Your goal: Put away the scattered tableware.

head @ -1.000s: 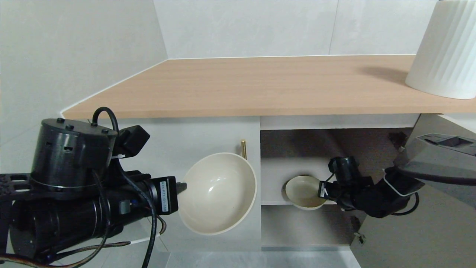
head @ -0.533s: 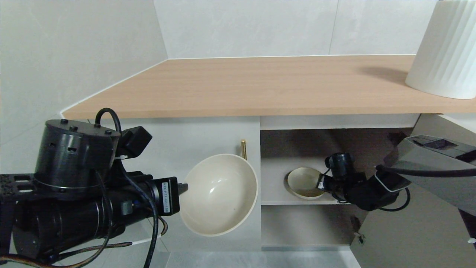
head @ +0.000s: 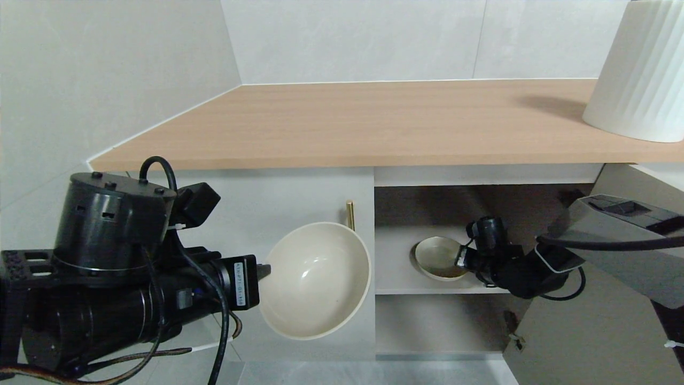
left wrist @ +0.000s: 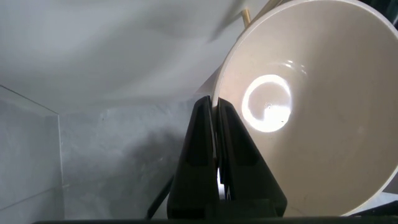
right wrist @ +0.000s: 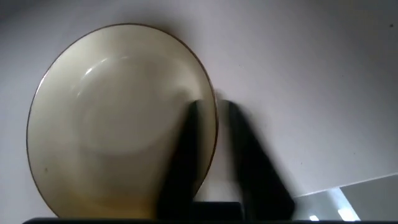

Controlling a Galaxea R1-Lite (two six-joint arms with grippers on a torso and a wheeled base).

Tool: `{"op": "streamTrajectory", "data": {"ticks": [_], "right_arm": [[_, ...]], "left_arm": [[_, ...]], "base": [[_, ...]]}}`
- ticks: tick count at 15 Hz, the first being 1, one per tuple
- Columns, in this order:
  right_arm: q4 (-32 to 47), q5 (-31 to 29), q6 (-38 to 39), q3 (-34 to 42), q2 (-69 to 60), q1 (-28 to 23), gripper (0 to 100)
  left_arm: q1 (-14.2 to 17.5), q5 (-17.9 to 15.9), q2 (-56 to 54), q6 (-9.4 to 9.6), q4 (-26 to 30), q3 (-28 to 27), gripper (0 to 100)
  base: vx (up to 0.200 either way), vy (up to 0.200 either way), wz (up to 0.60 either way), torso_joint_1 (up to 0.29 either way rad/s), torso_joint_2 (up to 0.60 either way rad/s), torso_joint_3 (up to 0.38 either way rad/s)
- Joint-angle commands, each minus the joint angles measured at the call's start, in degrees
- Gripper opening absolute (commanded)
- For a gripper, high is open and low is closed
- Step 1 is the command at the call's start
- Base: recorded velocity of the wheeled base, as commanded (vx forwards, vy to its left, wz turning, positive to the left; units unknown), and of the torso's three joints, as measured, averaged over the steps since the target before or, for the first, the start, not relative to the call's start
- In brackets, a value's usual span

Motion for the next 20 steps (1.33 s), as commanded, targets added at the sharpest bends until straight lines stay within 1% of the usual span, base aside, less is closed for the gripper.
{"op": "streamTrajectory", "data": {"ticks": [1, 4, 6, 7, 9, 10, 11, 12, 13, 15, 16, 17, 18, 19, 20], "right_arm": [[-0.1, -0.1, 0.2, -0.1, -0.2, 0.1, 100], [-0.1, -0.1, 0.2, 1.6, -2.7, 0.4, 100], [0.0, 1.4, -0.2, 7.2, -10.4, 2.4, 100], [0.1, 2.8, -0.3, 8.7, -12.9, 3.2, 100], [0.7, 9.5, -3.7, 16.0, -24.8, 7.3, 100], [0.9, 11.5, -5.7, 18.3, -28.3, 8.6, 100], [1.1, 13.3, -7.7, 20.5, -32.2, 10.0, 100], [2.1, 14.4, -8.3, 22.1, -36.1, 12.3, 100], [4.5, 14.5, -8.8, 22.4, -39.3, 14.2, 100], [11.8, 15.5, -9.0, 21.7, -44.6, 17.4, 100], [15.4, 17.7, -9.0, 20.6, -46.6, 18.4, 100], [18.3, 19.2, -9.0, 20.4, -47.8, 19.0, 100], [19.5, 19.6, -9.0, 20.4, -48.3, 19.4, 100], [20.4, 19.7, -9.0, 20.4, -48.4, 20.4, 100], [20.8, 19.7, -9.3, 20.8, -48.0, 21.4, 100]], "left_arm": [[0.0, 0.0, 0.2, -0.03, 0.0, 0.0, 0], [0.0, 0.0, 0.6, -0.03, 0.0, 0.0, 0], [-0.1, 0.0, 2.4, -0.03, -0.1, 0.0, 0], [-0.3, 0.0, 3.5, 0.05, -0.2, -0.1, 0], [-1.5, 0.4, 9.1, 0.32, -0.5, -1.6, 0], [-2.2, 0.5, 10.7, 0.40, -0.5, -2.1, 0], [-3.2, 0.5, 12.9, 1.11, -0.5, -2.8, 0], [-4.8, 0.6, 14.9, 2.43, -0.5, -3.8, 0], [-6.4, 0.9, 16.4, 2.78, -0.5, -4.4, 0], [-9.8, 4.3, 19.4, 2.78, -0.2, -6.7, 0], [-11.7, 7.2, 20.9, 2.87, -0.2, -7.9, 0], [-12.5, 9.4, 21.9, 3.39, -0.1, -9.1, 0], [-13.0, 10.6, 22.6, 4.18, -0.1, -9.5, 0], [-13.9, 12.1, 23.8, 6.12, -0.5, -9.7, 0], [-14.6, 12.9, 24.3, 6.12, -0.5, -9.9, 0]], "base": [[0.000, 0.000, 0.00, 0.000, 0.00, 0.000], [0.000, 0.000, 0.00, 0.000, 0.00, 0.000], [0.000, 0.000, 0.00, 0.000, 0.00, 0.000], [0.000, 0.000, 0.00, 0.000, 0.00, 0.000], [0.000, 0.000, 0.00, 0.000, 0.00, 0.000], [0.000, 0.000, 0.00, 0.000, 0.00, 0.000], [0.000, 0.000, 0.00, 0.000, 0.00, 0.000], [0.000, 0.000, 0.00, 0.000, 0.00, 0.000], [0.000, 0.000, 0.00, 0.000, 0.00, 0.000], [0.000, 0.000, 0.00, 0.000, 0.00, 0.000], [0.000, 0.000, 0.00, 0.000, 0.00, 0.000], [0.000, 0.000, 0.00, 0.000, 0.00, 0.000], [0.000, 0.000, 0.00, 0.000, 0.00, 0.000], [0.000, 0.000, 0.00, 0.000, 0.00, 0.000], [0.000, 0.000, 0.00, 0.000, 0.00, 0.000]]}}
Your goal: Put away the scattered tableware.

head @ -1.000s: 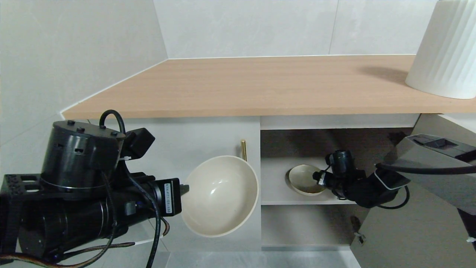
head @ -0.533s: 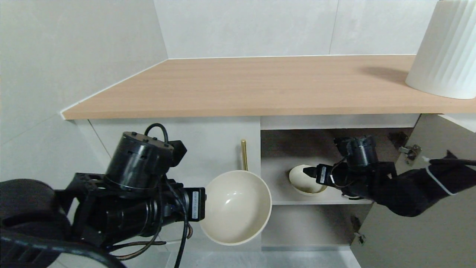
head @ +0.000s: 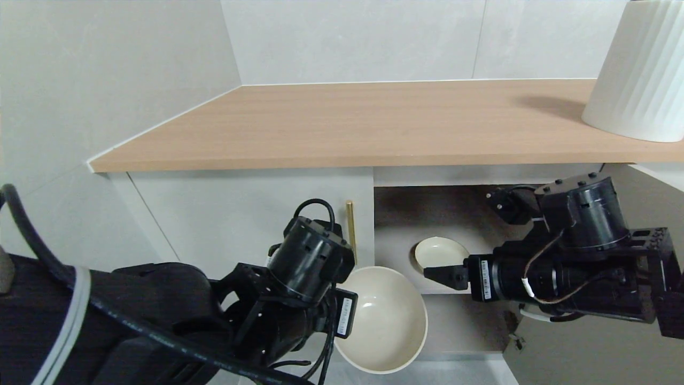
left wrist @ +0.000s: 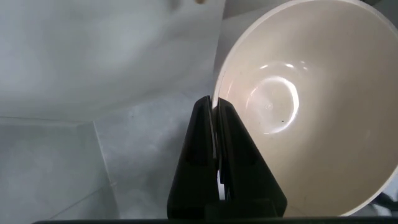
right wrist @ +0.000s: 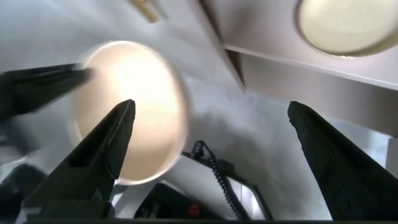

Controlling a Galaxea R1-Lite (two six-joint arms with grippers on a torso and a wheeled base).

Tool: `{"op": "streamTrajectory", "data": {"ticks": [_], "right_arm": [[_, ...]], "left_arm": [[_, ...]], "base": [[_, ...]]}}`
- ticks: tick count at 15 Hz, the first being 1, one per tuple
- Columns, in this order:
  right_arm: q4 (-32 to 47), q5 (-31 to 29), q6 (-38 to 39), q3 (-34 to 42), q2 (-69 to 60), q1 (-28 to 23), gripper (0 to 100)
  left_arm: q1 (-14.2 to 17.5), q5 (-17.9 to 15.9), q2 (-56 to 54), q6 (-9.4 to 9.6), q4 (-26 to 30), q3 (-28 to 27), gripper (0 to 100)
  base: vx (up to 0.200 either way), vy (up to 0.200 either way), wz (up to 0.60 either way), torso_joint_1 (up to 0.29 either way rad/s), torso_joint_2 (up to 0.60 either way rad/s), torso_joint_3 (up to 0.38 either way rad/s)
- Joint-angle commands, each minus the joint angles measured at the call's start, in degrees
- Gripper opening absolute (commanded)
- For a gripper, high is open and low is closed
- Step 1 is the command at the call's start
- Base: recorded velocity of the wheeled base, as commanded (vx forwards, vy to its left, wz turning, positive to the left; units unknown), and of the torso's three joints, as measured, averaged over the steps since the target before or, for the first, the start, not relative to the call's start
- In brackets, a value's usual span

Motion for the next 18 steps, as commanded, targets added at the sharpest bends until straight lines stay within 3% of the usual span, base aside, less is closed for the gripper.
{"op": "streamTrajectory", "data": {"ticks": [1, 6, 15, 16, 18], "right_arm": [[0.9, 0.1, -1.6, 0.4, -1.1, 1.9, 100], [3.2, -2.6, -3.5, 0.5, 4.6, 4.3, 100], [2.3, -3.1, -3.2, 0.3, 10.1, 5.1, 100], [2.3, -3.1, -3.2, 0.3, 10.2, 5.2, 0], [2.0, -3.0, -3.0, 0.3, 10.5, 5.1, 0]], "left_arm": [[-1.5, 0.8, 2.3, -0.03, -0.1, -0.3, 0], [-4.0, 4.4, 1.6, -0.20, 0.0, -0.2, 0], [-5.7, 6.9, 1.3, -0.29, 0.0, 0.2, 0], [-5.9, 6.9, 1.2, -0.38, 0.0, 0.2, 0], [-6.2, 6.9, 1.3, -0.38, 0.0, 0.4, 0]], "base": [[0.000, 0.000, 0.00, 0.000, 0.00, 0.000], [0.000, 0.000, 0.00, 0.000, 0.00, 0.000], [0.000, 0.000, 0.00, 0.000, 0.00, 0.000], [0.000, 0.000, 0.00, 0.000, 0.00, 0.000], [0.000, 0.000, 0.00, 0.000, 0.00, 0.000]]}}
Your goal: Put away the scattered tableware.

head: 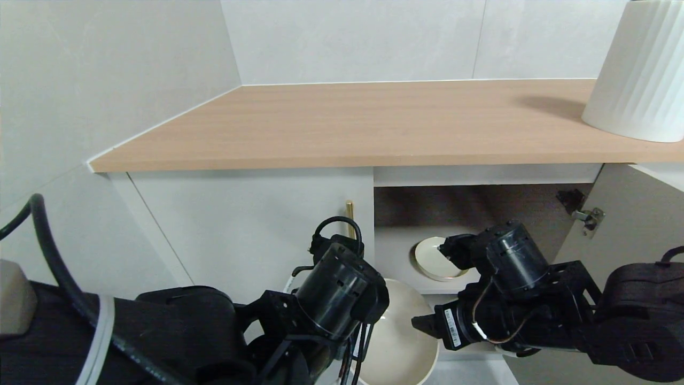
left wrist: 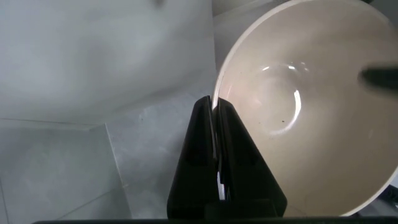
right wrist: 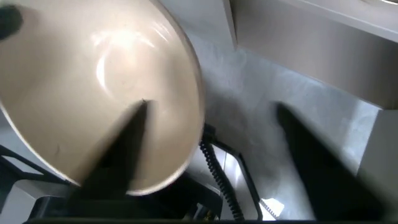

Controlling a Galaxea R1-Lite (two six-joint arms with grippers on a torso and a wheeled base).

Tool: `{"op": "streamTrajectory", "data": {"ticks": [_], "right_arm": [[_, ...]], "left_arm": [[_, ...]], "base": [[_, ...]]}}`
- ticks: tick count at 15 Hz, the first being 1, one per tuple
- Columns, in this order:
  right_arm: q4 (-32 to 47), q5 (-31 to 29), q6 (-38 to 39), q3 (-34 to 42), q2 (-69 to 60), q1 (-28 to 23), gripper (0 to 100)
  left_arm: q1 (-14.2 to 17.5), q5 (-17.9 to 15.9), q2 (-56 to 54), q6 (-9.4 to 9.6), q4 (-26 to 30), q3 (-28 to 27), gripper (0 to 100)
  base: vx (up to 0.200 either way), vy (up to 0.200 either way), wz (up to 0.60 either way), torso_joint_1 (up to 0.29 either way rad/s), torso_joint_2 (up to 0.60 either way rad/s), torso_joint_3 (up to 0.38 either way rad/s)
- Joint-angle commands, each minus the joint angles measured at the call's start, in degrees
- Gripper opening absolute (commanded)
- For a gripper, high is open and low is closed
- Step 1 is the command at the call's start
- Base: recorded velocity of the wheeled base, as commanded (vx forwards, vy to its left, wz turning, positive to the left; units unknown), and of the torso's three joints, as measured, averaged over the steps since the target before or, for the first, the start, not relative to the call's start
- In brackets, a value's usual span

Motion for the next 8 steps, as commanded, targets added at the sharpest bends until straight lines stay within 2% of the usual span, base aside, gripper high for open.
{"op": "streamTrajectory", "data": {"ticks": [1, 8], "right_arm": [[0.0, 0.0, -0.1, 0.3, 0.6, 0.1, 0], [0.0, 0.0, -0.2, 0.5, 0.6, 0.1, 0]], "left_arm": [[-0.1, 0.0, 0.0, 0.01, 0.0, 0.1, 0], [-0.1, 0.0, 0.4, -0.08, 0.0, 0.1, 0]], "base": [[0.000, 0.000, 0.00, 0.000, 0.00, 0.000], [0.000, 0.000, 0.00, 0.000, 0.00, 0.000]]}}
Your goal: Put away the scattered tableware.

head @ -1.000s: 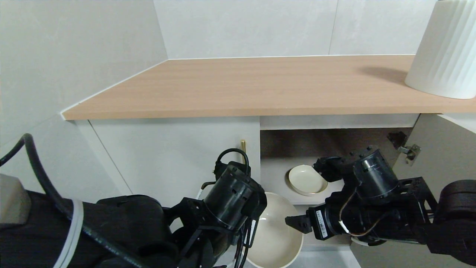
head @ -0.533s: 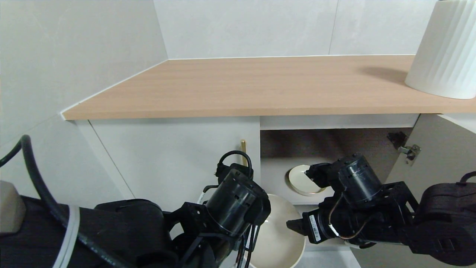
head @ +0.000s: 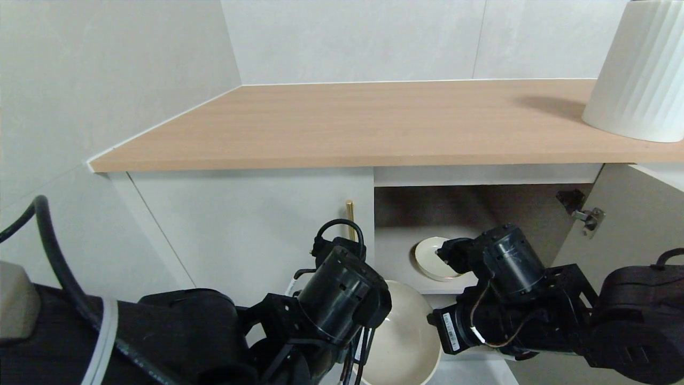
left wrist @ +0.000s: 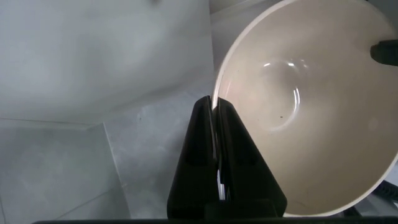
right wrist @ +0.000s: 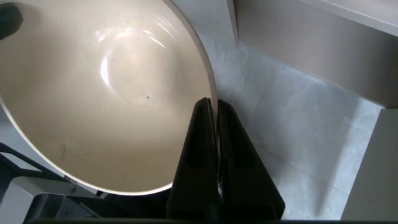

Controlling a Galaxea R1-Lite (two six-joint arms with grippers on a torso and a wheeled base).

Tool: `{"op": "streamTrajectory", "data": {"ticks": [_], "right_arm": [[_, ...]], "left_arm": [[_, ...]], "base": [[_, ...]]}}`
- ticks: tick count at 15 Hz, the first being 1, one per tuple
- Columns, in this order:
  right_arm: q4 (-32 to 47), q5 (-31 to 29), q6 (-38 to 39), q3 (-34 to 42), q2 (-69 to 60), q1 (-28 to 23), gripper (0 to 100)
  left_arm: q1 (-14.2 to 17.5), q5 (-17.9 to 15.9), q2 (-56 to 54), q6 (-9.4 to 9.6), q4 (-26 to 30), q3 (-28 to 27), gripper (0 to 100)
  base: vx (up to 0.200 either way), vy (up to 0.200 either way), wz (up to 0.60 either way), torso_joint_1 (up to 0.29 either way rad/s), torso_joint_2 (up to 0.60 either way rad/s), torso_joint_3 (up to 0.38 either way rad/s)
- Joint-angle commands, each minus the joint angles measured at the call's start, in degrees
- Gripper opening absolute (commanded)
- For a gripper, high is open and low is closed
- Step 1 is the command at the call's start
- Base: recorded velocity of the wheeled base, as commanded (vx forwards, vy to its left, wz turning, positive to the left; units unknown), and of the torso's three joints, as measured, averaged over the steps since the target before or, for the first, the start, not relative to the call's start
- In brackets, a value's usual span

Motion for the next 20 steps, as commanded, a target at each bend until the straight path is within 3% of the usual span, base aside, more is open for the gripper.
{"op": "streamTrajectory", "data": {"ticks": [1, 2, 3, 6, 10, 11, 13, 17, 20], "right_arm": [[0.0, 0.0, 0.0, 0.2, 0.0, 0.1, 0], [0.0, 0.0, 0.0, 0.3, 0.0, 0.0, 0], [0.0, 0.0, 0.0, 0.3, 0.1, 0.0, 0], [0.0, 0.0, 0.0, 0.3, 0.1, 0.0, 0], [-0.1, -0.1, 0.4, 0.1, 1.1, -0.6, 0], [-0.3, -0.1, 0.5, -0.1, 1.9, -2.0, 0], [-3.2, -0.5, 2.4, -0.3, 3.2, -4.5, 0], [-9.9, -8.7, 6.3, -3.5, 7.3, -12.5, 0], [-9.7, -11.0, 10.1, -7.2, 11.1, -17.1, 0]], "left_arm": [[0.0, 0.1, 0.2, 0.01, 0.0, 0.0, 0], [0.0, 0.1, 0.2, 0.01, 0.0, 0.0, 0], [0.0, 0.1, 0.2, 0.01, 0.0, 0.0, 100], [0.0, 0.1, 0.0, -0.34, -0.1, -0.1, 100], [0.5, 0.1, -1.8, -2.98, 0.0, -0.2, 100], [1.3, 0.0, -2.8, -4.12, 0.0, -0.3, 100], [2.5, -0.2, -5.6, -4.12, 0.3, -0.1, 100], [4.2, -0.3, -8.9, -4.65, 0.4, 1.0, 100], [4.6, -0.2, -8.9, -4.74, 0.4, 1.0, 100]], "base": [[0.000, 0.000, 0.00, 0.000, 0.00, 0.000], [0.000, 0.000, 0.00, 0.000, 0.00, 0.000], [0.000, 0.000, 0.00, 0.000, 0.00, 0.000], [0.000, 0.000, 0.00, 0.000, 0.00, 0.000], [0.000, 0.000, 0.00, 0.000, 0.00, 0.000], [0.000, 0.000, 0.00, 0.000, 0.00, 0.000], [0.000, 0.000, 0.00, 0.000, 0.00, 0.000], [0.000, 0.000, 0.00, 0.000, 0.00, 0.000], [0.000, 0.000, 0.00, 0.000, 0.00, 0.000]]}}
